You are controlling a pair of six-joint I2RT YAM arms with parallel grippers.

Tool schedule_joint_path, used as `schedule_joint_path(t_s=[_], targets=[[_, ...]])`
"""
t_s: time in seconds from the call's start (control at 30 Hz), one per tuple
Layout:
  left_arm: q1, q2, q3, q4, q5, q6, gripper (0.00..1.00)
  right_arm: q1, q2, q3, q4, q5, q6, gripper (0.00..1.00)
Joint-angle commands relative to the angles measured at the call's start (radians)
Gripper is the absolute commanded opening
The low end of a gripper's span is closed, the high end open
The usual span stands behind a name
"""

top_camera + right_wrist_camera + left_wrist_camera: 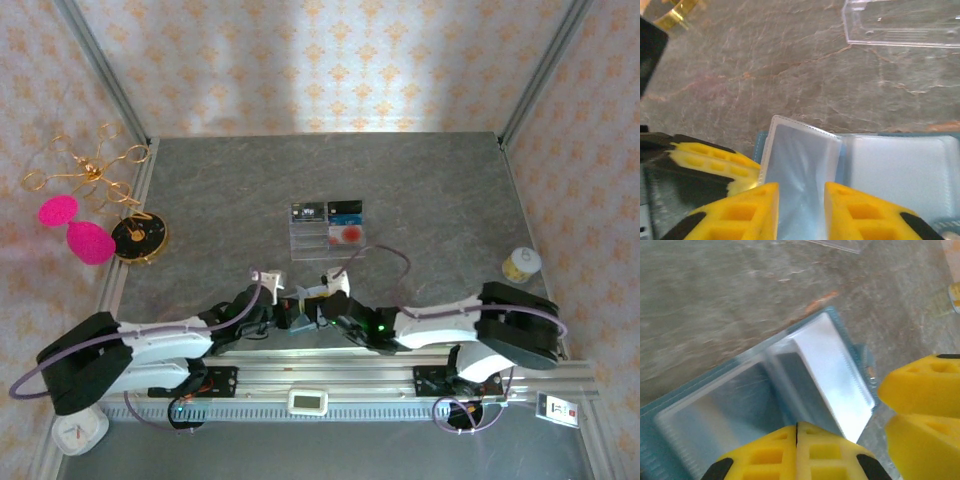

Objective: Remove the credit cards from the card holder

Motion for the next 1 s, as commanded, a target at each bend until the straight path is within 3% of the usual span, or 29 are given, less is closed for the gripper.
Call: schedule_joint_path(t_s=[0.0, 0.13, 0.23, 0.4, 0.5, 0.57, 0.73, 0.97], targets=[[-0.023, 0.091, 0.091, 0.106, 0.038, 0.037, 0.0, -0.001, -0.11, -0.054, -0.08, 0.088, 0.055, 0.35], [-0.037, 0.227, 0.168, 0.129, 0.058, 0.053, 0.0, -0.004, -0.226, -0.115, -0.158, 0.079, 0.079, 0.37], [-0.036, 0.265, 0.19, 0.12, 0.037, 0.059, 0.0, -0.02, -0.293, -0.134, -0.173, -0.01, 0.054, 0.33], [-0.029, 0.142, 0.173, 0.031, -0.054, 0.064, 0.02, -0.094, -0.271, -0.131, -0.159, -0.171, -0.019, 0.24], [-0.014, 0.048, 0.139, -0.037, -0.081, 0.044, 0.17, -0.144, -0.205, -0.105, -0.133, -0.235, -0.074, 0.22], [-0.003, 0.006, 0.11, -0.075, -0.084, 0.021, 0.2, -0.185, -0.142, -0.069, -0.133, -0.255, -0.098, 0.2], [0.013, -0.056, 0.022, -0.121, -0.137, -0.018, 0.0, -0.249, 0.001, -0.008, -0.102, -0.28, -0.164, 0.16], [0.032, 0.093, 0.047, -0.1, -0.135, 0.059, 0.0, -0.246, 0.07, -0.036, -0.106, -0.289, -0.115, 0.08]])
